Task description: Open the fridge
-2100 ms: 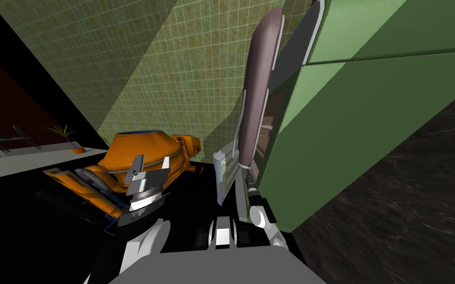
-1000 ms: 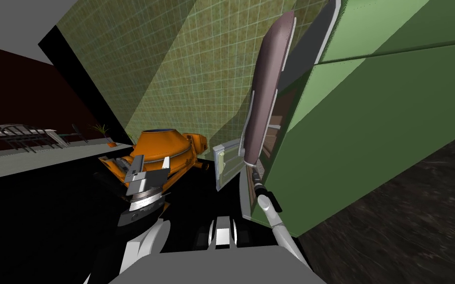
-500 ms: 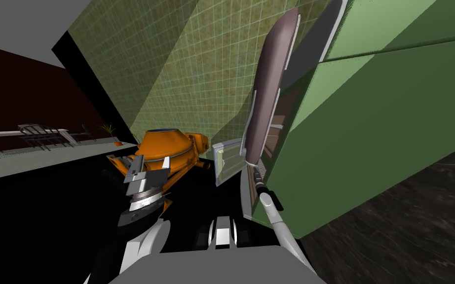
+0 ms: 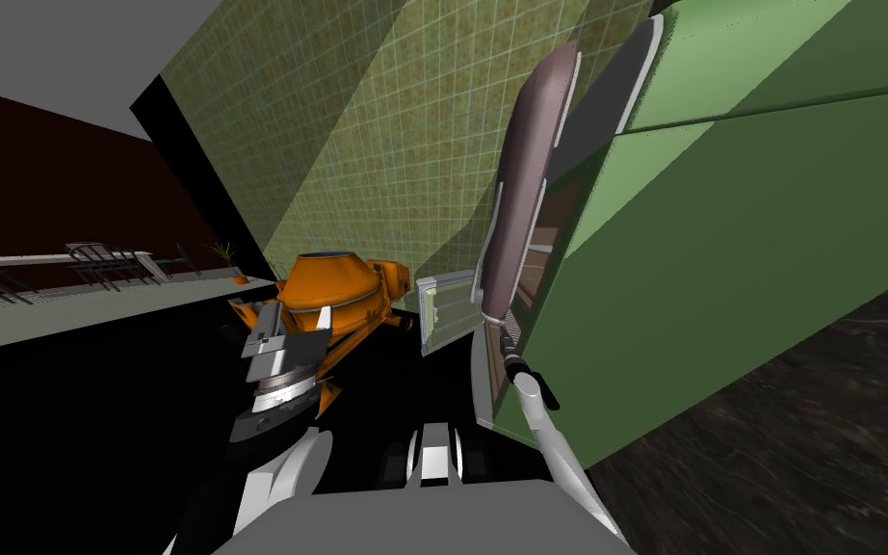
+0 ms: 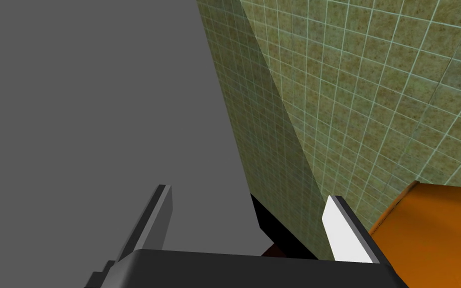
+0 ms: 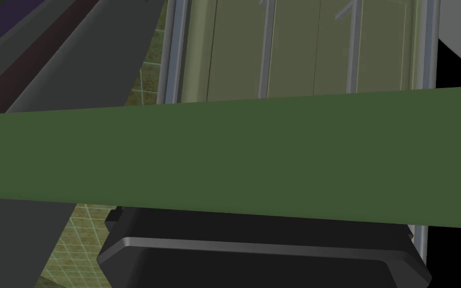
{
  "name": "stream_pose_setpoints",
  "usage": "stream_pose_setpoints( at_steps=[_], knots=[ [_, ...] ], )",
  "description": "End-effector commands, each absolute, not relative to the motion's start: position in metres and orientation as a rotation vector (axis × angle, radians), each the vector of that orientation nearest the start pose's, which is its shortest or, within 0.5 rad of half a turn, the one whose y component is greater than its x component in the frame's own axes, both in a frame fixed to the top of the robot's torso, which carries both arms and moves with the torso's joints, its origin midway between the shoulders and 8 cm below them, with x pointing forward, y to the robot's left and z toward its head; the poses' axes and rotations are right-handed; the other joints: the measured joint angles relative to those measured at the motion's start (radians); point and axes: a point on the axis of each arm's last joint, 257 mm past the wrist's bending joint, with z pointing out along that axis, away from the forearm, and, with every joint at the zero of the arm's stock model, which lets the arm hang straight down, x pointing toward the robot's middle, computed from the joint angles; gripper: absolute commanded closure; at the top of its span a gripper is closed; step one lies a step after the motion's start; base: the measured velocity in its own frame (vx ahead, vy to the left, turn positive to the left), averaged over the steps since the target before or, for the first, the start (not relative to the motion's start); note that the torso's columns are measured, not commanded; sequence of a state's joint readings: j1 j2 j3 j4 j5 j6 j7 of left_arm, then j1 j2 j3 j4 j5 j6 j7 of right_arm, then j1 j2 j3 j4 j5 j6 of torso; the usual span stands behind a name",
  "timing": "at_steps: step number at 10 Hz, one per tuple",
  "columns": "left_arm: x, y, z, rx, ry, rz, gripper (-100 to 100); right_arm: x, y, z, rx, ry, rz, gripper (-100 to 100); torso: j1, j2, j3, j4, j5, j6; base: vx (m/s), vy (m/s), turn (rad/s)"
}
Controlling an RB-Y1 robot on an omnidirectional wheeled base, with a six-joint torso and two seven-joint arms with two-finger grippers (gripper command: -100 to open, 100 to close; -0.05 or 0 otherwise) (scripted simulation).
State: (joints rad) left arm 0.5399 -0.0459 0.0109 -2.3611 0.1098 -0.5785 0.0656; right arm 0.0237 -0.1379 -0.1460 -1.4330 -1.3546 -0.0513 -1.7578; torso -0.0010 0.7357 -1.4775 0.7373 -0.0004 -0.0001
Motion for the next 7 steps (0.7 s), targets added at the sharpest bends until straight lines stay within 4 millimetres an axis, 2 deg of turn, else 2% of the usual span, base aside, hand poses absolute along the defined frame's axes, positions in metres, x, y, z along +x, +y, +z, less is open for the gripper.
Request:
stream_pose_setpoints(
  at_steps=[1,2,3,4,5,7],
  knots=[
    [0.305,0.301,0.061,-0.669,0.397,-1.425,0,0.530,-0.373,-0.291,-1.355,1.385,-1.408,-100,0.001,0.001,0.001,0.000,0.000,0.000,-0.065,0.032,0.256],
    [0.305,0.301,0.061,-0.669,0.397,-1.426,0,0.532,-0.379,-0.294,-1.355,1.396,-1.399,-100,0.004,0.005,0.003,0.002,0.001,-0.001,-0.085,0.044,0.199],
    [0.305,0.301,0.061,-0.669,0.397,-1.426,0,0.527,-0.398,-0.292,-1.343,1.417,-1.424,-100,0.003,0.006,0.004,0.002,0.001,0.000,-0.051,0.035,0.005],
    [0.305,0.301,0.061,-0.669,0.397,-1.426,0,0.530,-0.387,-0.293,-1.326,1.415,-1.389,-100,0.001,0.004,0.002,0.001,0.000,0.001,-0.022,0.015,-0.042],
    [0.305,0.301,0.061,-0.669,0.397,-1.425,0,0.527,-0.398,-0.291,-1.333,1.420,-1.419,-100,0.000,0.001,0.001,0.000,0.000,0.000,0.000,0.000,0.000],
    [0.305,0.301,0.061,-0.669,0.397,-1.425,0,0.527,-0.398,-0.291,-1.369,1.400,-1.445,-100,0.000,0.000,0.000,0.000,0.000,0.000,0.008,-0.006,0.005]
  ],
)
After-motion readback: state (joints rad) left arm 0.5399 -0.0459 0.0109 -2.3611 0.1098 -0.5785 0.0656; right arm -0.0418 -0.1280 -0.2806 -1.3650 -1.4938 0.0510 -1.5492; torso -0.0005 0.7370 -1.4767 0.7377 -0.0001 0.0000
